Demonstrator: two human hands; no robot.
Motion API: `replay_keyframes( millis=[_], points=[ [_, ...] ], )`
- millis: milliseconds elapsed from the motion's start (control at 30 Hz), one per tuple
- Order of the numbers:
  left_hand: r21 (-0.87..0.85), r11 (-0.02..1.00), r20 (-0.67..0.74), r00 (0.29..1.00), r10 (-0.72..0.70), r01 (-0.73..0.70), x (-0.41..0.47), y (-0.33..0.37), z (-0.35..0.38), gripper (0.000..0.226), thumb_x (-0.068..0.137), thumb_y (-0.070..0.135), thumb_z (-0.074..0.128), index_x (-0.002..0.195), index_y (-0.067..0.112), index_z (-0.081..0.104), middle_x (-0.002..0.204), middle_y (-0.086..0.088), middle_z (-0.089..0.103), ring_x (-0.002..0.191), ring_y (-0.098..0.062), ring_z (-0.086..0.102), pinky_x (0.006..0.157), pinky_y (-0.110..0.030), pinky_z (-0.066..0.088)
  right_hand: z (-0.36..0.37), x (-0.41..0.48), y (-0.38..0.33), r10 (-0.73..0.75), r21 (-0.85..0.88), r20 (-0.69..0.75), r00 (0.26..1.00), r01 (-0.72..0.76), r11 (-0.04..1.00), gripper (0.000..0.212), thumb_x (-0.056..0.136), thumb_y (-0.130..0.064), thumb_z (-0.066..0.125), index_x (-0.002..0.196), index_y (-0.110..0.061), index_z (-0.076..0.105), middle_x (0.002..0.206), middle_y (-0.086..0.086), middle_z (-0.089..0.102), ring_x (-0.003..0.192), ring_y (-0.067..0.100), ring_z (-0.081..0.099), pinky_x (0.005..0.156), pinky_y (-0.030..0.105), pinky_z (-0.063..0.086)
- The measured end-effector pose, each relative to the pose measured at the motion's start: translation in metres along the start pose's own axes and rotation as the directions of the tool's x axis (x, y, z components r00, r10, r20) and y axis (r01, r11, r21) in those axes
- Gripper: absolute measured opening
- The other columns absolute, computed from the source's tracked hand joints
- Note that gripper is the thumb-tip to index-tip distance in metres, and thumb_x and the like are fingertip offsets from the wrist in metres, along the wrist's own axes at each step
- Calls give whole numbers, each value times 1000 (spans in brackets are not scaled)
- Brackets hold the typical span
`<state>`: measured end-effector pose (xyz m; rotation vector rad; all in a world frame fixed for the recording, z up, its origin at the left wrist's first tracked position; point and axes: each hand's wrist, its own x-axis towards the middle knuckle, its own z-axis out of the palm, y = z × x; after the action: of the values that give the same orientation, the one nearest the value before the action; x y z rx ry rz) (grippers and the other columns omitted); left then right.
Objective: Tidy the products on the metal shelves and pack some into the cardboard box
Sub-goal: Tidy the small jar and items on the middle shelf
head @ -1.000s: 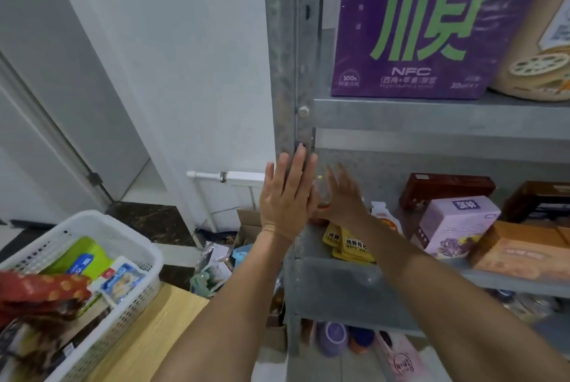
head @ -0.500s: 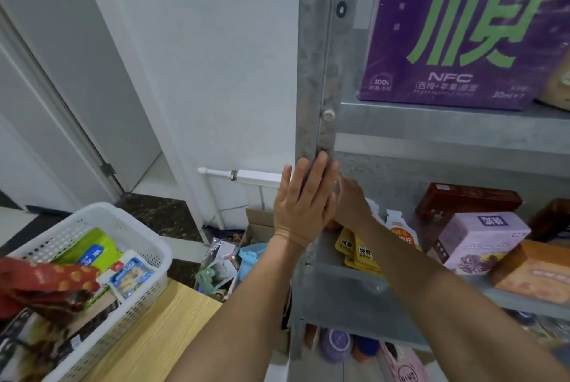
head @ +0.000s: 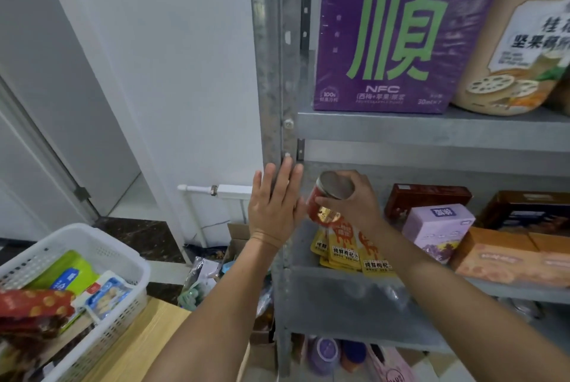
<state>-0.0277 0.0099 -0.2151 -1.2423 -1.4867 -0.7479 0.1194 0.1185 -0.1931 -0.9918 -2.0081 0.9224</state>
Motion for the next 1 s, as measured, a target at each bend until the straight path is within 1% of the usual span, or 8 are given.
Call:
replay_keyframes(
  millis=[233, 367, 433, 500, 533, 600, 833, 1000],
  points=[
    [160, 978, 146, 977, -156, 132, -4, 15, -13, 69, 101, 37, 29, 156, 12, -4, 163, -5, -15, 150, -26, -12, 121, -43, 3, -65, -50, -14, 10, 275, 43, 999, -21, 961, 54, 62, -37, 89, 109, -32, 63, 115, -8, 60, 104, 7, 58, 81, 22, 49],
    [5, 892, 347, 835, -426, 453, -4, 65, -40, 67, 102, 50, 18, 156, 14, -1, 164, -8, -5, 151, -28, -7, 122, -47, 3, -99, -77, -30, 51, 364, 91, 994, -81, 928, 38, 74, -23, 81, 107, -30, 63, 109, -4, 63, 96, 12, 62, 70, 22, 53],
    [-287, 676, 442, 720, -535, 679, 10, 94, -68, 62, 100, 59, 13, 155, 29, 13, 164, -7, 5, 151, -25, 2, 121, -48, 11, -115, -90, -36, 38, 403, 123, 992, -84, 911, 35, 77, -21, 77, 107, -29, 63, 105, -6, 63, 91, 9, 63, 65, 16, 53],
    [-480, 151, 683, 477, -554, 864, 30, 121, -107, 49, 93, 62, 26, 141, 54, 34, 163, 1, 13, 145, -12, 20, 117, -44, 27, -130, -105, -41, 9, 420, 157, 988, -75, 905, 38, 73, -28, 81, 108, -27, 64, 102, -10, 64, 89, 6, 64, 67, 15, 54],
    [-443, -115, 811, 343, -474, 889, 36, 130, -122, 48, 87, 62, 32, 133, 53, 45, 160, 3, 25, 139, -11, 32, 114, -44, 34, -135, -112, -42, -2, 415, 166, 986, -68, 907, 42, 69, -34, 81, 107, -27, 65, 101, -11, 65, 87, 4, 65, 69, 14, 53],
    [-257, -372, 950, 163, -268, 892, 41, 141, -142, 63, 81, 68, 36, 129, 35, 59, 142, -1, 54, 125, -18, 54, 106, -45, 44, -142, -123, -42, -16, 401, 184, 983, -60, 914, 49, 62, -48, 72, 107, -29, 66, 98, -12, 68, 86, 1, 66, 70, 15, 53],
    [-25, -534, 998, 50, 33, 845, 41, 159, -165, 52, 92, 62, 42, 116, 22, 65, 104, -8, 75, 94, -27, 73, 82, -47, 58, -144, -145, -51, -4, 330, 188, 982, -59, 942, 7, 90, -27, 64, 97, -27, 66, 93, -10, 68, 83, 8, 67, 66, 12, 51],
    [140, -730, 989, -62, 133, 669, 38, 166, -169, 61, 91, 62, 45, 120, 12, 64, 110, -19, 71, 95, -34, 70, 75, -46, 59, -148, -166, -40, -56, 341, 175, 983, -7, 940, 77, 62, -63, 75, 130, -41, 45, 133, -20, 48, 116, -4, 53, 87, 18, 52]
  ],
)
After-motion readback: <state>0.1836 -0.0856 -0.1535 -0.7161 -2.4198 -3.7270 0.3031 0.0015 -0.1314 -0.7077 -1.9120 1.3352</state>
